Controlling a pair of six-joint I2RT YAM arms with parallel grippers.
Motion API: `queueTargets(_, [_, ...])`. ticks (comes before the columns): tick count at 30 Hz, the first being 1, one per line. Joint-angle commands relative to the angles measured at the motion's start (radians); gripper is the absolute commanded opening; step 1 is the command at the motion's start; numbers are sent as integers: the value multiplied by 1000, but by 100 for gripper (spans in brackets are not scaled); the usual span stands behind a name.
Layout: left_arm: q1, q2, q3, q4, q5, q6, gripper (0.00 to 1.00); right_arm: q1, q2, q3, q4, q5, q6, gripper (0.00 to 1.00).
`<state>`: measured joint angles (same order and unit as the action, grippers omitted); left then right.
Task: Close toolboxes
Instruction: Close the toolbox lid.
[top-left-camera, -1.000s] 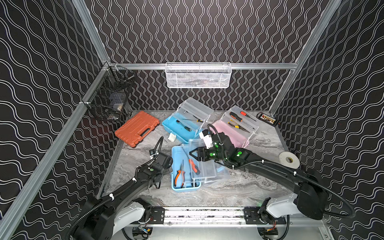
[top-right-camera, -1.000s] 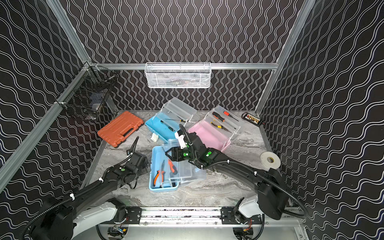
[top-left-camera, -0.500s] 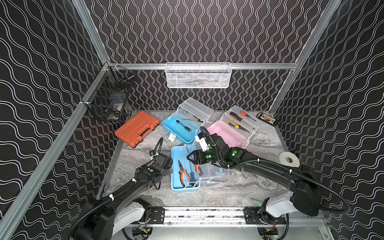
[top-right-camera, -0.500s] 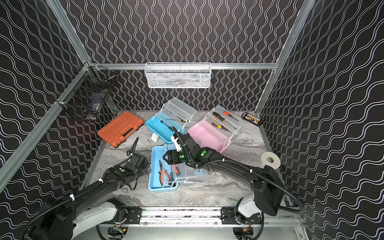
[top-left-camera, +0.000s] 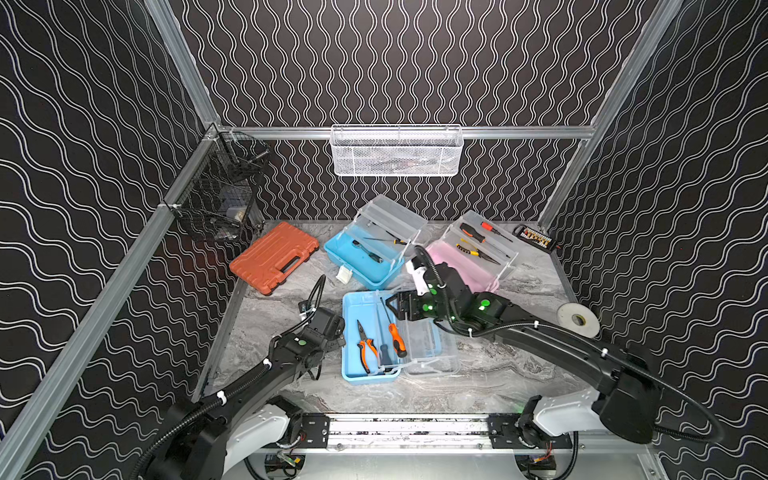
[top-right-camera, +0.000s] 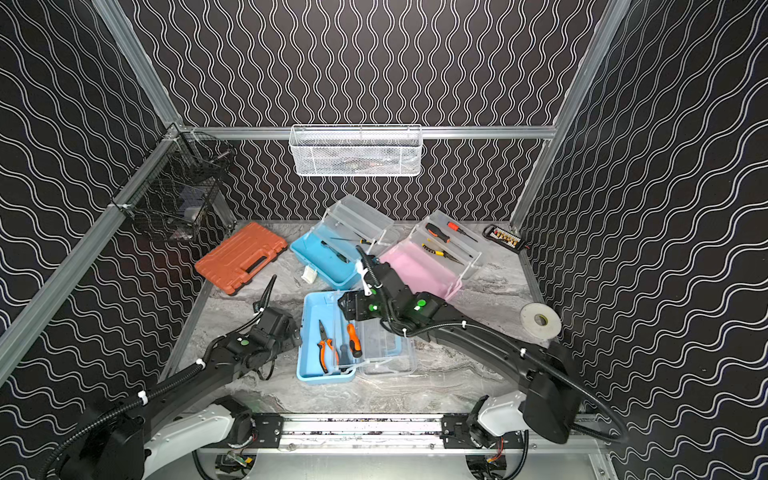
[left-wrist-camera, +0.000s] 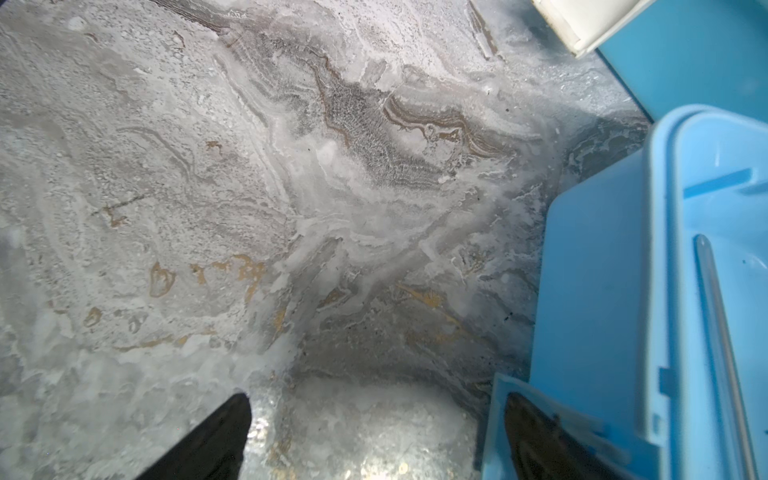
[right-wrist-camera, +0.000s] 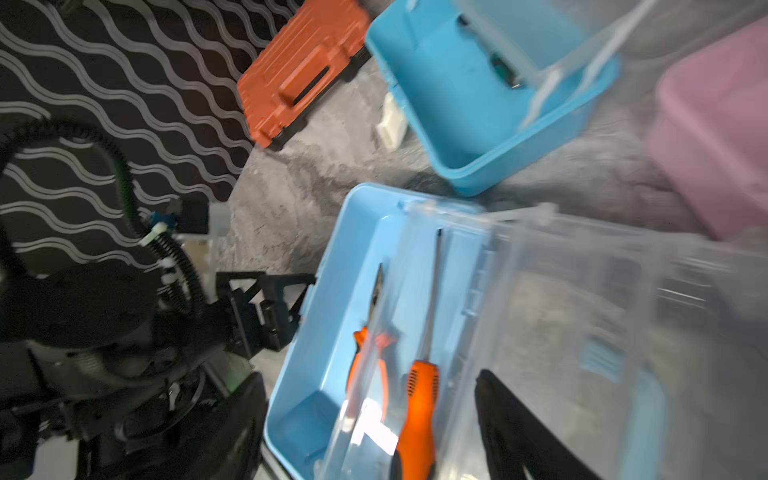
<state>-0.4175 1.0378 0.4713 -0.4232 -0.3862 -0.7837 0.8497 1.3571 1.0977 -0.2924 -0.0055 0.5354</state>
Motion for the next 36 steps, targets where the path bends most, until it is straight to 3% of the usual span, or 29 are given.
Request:
queueTargets(1, [2,-6,0,6,2,8,99,-104,-63,-61,-55,-20,31,86])
queueTargets(6, [3,-7,-2,11,9,10,99,-295,-170,-223,-52,-196,19,99])
queueTargets(11, [7,-1,-3,18,18,11,99,-418,-242,-382,59,-393,42,99])
queueTargets(20, [6,7,3,18,20,15,99,-423,-165,-437,171,-562,78,99])
queueTargets(26, [6,7,5,18,20,15,99,-399,-198,-387,108,-467,59,98])
queueTargets(32, [6,4,12,10,15,23,99,-235,-140,-230,-82,-226,1,95])
queueTargets(36, [6,4,11,12,17,24,99,-146,-70,-149,-131,-131,-17,95])
